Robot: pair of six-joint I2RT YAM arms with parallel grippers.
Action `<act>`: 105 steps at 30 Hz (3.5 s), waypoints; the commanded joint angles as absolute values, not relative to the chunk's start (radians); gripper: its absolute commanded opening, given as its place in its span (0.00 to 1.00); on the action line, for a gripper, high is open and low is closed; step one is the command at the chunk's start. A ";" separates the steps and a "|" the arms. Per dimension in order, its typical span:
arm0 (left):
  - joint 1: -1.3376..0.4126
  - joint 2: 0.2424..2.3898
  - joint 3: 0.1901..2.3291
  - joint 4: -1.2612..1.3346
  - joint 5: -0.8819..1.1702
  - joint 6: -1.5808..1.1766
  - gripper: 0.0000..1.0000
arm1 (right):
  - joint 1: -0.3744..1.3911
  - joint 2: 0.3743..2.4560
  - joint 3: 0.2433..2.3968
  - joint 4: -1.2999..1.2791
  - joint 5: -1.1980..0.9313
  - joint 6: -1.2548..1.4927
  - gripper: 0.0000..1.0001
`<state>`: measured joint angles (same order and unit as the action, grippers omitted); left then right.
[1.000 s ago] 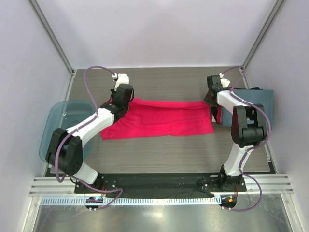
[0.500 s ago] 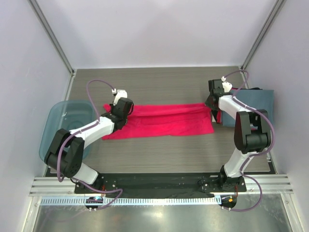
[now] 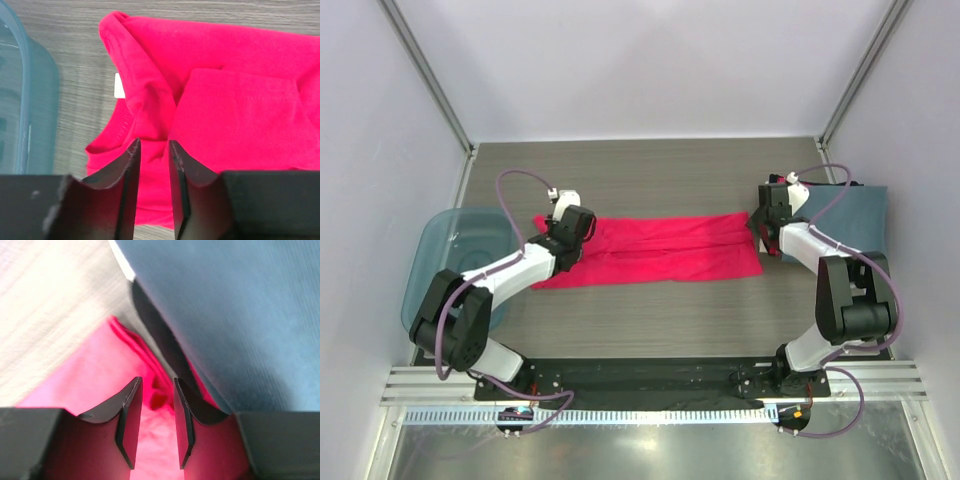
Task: Fold and stack the t-shirts
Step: Fold the tshirt
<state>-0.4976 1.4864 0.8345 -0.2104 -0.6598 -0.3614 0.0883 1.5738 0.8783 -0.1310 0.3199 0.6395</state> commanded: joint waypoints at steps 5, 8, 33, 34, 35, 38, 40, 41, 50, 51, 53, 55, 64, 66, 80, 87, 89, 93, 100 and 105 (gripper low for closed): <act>-0.515 1.359 0.818 -0.201 -0.617 -0.416 0.42 | 0.115 1.531 0.888 -0.005 0.249 0.604 0.38; -0.514 1.347 0.833 -0.207 -0.592 -0.439 0.47 | 0.149 1.558 0.914 0.026 0.178 0.592 0.36; -0.203 1.674 1.057 -0.236 -0.376 -0.584 0.13 | 0.618 2.216 1.531 0.270 -0.468 0.658 0.54; -0.187 1.675 1.052 -0.233 -0.358 -0.586 0.12 | 0.624 2.238 1.564 0.273 -0.469 0.661 0.54; -0.178 1.686 1.052 -0.235 -0.345 -0.586 0.11 | 0.629 2.255 1.584 0.264 -0.471 0.666 0.56; -0.155 1.716 1.071 -0.262 -0.340 -0.592 0.02 | 0.653 2.313 1.650 0.227 -0.479 0.654 0.58; -0.143 1.729 1.084 -0.307 -0.379 -0.604 0.00 | 0.672 2.339 1.687 0.198 -0.488 0.647 0.59; -0.140 1.733 1.085 -0.308 -0.386 -0.604 0.00 | 0.676 2.345 1.693 0.192 -0.492 0.644 0.59; -0.115 1.790 1.127 -0.347 -0.364 -0.584 0.00 | 0.713 2.275 1.628 0.204 -0.572 0.617 0.51; -0.114 1.805 1.135 -0.351 -0.351 -0.580 0.00 | 0.715 2.269 1.614 0.203 -0.584 0.614 0.48; -0.110 1.816 1.158 -0.371 -0.351 -0.575 0.00 | 0.716 2.247 1.598 0.195 -0.630 0.607 0.43; -0.107 1.821 1.163 -0.374 -0.351 -0.574 0.00 | 0.718 2.223 1.574 0.160 -0.638 0.562 0.30; -0.106 1.864 1.218 -0.410 -0.354 -0.528 0.00 | 0.732 2.037 1.356 0.141 -0.759 0.479 0.44; -0.106 1.865 1.221 -0.410 -0.362 -0.522 0.00 | 0.733 2.028 1.321 0.134 -0.828 0.474 0.50; -0.123 1.675 1.121 -0.335 -0.325 -0.535 0.02 | 0.721 1.920 1.302 0.021 -0.687 0.426 0.57; -0.140 1.559 1.062 -0.325 -0.333 -0.604 0.08 | 0.703 2.101 1.500 0.074 -0.664 0.540 0.75; -0.140 1.563 1.061 -0.325 -0.302 -0.614 0.09 | 0.703 2.146 1.540 0.103 -0.667 0.574 0.76; -0.141 1.606 1.069 -0.301 -0.218 -0.637 0.09 | 0.704 2.247 1.633 0.164 -0.678 0.670 0.77; -0.138 1.732 1.138 -0.285 -0.120 -0.680 0.10 | 0.722 2.339 1.703 0.259 -0.724 0.744 0.77; -0.138 1.839 1.261 -0.393 -0.083 -0.661 0.08 | 0.774 2.333 1.678 0.255 -0.773 0.724 0.77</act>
<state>-0.1371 1.8160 1.1824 -0.3538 -0.1280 -0.6552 0.7277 2.3684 1.6554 0.2081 -0.7197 0.7181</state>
